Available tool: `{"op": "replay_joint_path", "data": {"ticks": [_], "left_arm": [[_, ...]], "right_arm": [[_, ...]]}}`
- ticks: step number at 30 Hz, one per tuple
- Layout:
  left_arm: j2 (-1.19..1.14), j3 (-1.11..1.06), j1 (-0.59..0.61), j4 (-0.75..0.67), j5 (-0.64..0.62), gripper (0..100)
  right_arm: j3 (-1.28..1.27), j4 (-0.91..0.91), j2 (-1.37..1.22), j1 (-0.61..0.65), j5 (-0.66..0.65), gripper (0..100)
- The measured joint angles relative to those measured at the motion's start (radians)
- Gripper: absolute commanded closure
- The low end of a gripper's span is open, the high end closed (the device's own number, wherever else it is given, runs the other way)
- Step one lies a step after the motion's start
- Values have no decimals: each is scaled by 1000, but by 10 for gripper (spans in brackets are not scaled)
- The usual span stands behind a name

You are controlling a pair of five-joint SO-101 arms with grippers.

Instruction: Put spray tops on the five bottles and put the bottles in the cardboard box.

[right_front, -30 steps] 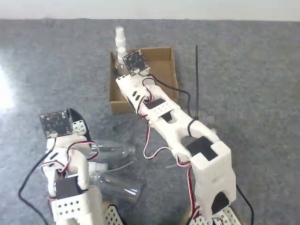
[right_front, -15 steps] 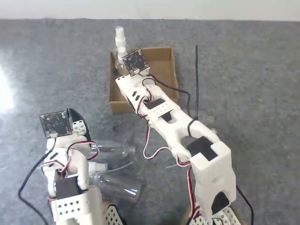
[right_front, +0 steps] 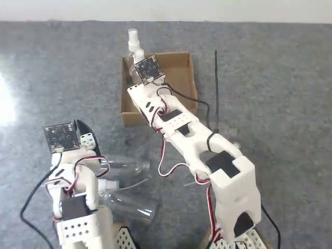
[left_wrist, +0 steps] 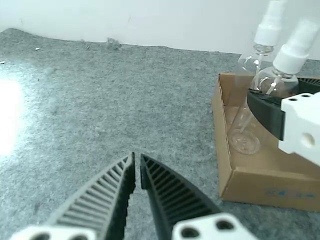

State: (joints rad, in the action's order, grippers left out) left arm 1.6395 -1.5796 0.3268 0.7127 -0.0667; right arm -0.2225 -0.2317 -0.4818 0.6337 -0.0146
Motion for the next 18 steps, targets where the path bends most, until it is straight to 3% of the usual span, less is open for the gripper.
{"op": "replay_joint_path", "data": {"ticks": [5, 10, 18], "left_arm": [[0, 0, 0, 0, 0, 987], [0, 0, 0, 0, 0, 987], [0, 0, 0, 0, 0, 987]], "right_arm": [[0, 0, 0, 9, -2, 776], [0, 5, 0, 20, -3, 685], [-2, 57, 0, 29, 0, 682]]}}
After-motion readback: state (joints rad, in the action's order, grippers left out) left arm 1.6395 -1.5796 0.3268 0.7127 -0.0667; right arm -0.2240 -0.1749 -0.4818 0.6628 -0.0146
